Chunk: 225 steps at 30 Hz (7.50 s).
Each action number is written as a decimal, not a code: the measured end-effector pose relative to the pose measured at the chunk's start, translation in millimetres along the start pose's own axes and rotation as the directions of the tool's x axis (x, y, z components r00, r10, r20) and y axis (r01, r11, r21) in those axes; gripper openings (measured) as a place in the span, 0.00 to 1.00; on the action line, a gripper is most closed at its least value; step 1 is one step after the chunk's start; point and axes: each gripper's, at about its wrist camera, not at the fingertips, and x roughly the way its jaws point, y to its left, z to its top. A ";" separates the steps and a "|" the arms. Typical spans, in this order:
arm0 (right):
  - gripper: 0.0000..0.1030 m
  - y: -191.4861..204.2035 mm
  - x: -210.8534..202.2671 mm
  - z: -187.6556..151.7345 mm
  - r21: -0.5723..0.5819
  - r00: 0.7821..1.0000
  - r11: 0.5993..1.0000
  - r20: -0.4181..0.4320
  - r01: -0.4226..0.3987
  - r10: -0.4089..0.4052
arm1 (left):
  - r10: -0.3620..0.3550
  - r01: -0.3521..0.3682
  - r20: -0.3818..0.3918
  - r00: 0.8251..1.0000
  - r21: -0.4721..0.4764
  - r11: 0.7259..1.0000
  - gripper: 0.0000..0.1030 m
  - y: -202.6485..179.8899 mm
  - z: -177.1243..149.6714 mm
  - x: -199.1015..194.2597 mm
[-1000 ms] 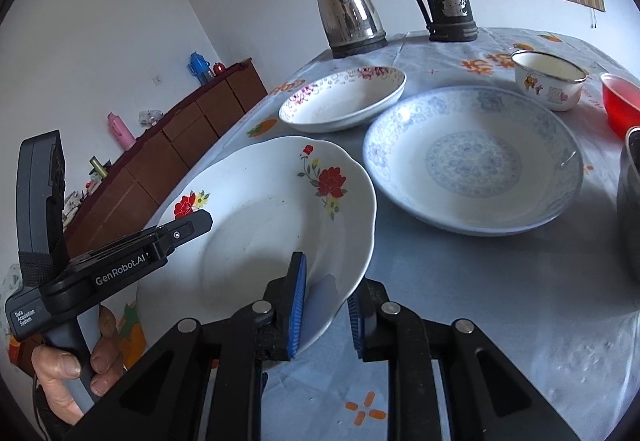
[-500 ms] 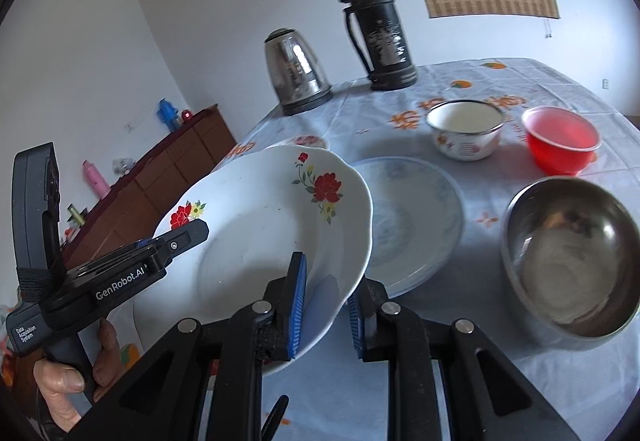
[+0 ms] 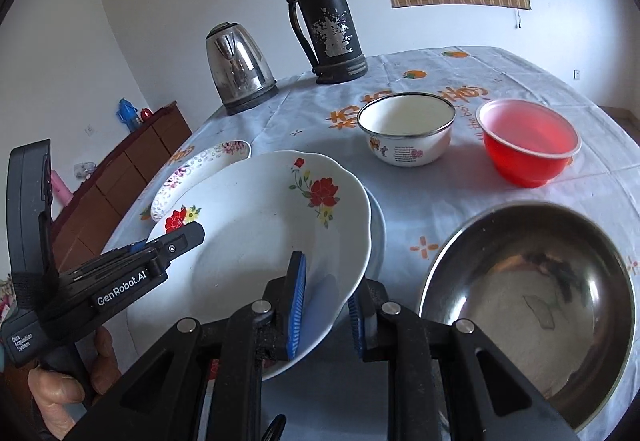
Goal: Organize plates and bowls
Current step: 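Carry the red-flower plate with the right gripper onto the blue-patterned plate, then lower the plate onto the blue-patterned plate and open the right gripper, then withdraw the right gripper from the stacked plates, then move the right gripper to the rim of the pink-floral white bowl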
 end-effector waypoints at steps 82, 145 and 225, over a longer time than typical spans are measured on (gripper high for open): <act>0.68 33.1 5.2 11.6 -0.011 0.950 0.978 -0.238 0.206 -0.203 | 0.167 -0.166 -0.001 0.986 0.090 0.982 0.46 -3.5 1.8 30.3; 0.69 65.3 -38.5 -29.1 -0.065 0.999 0.997 0.013 0.047 -0.046 | 0.430 -0.421 0.061 0.901 -0.117 0.899 0.92 55.1 -60.4 -71.9; 0.49 63.2 199.8 138.4 0.186 0.914 0.980 -0.383 -0.065 0.133 | 0.310 -0.350 -0.168 0.936 -0.328 0.877 0.85 167.7 86.2 52.7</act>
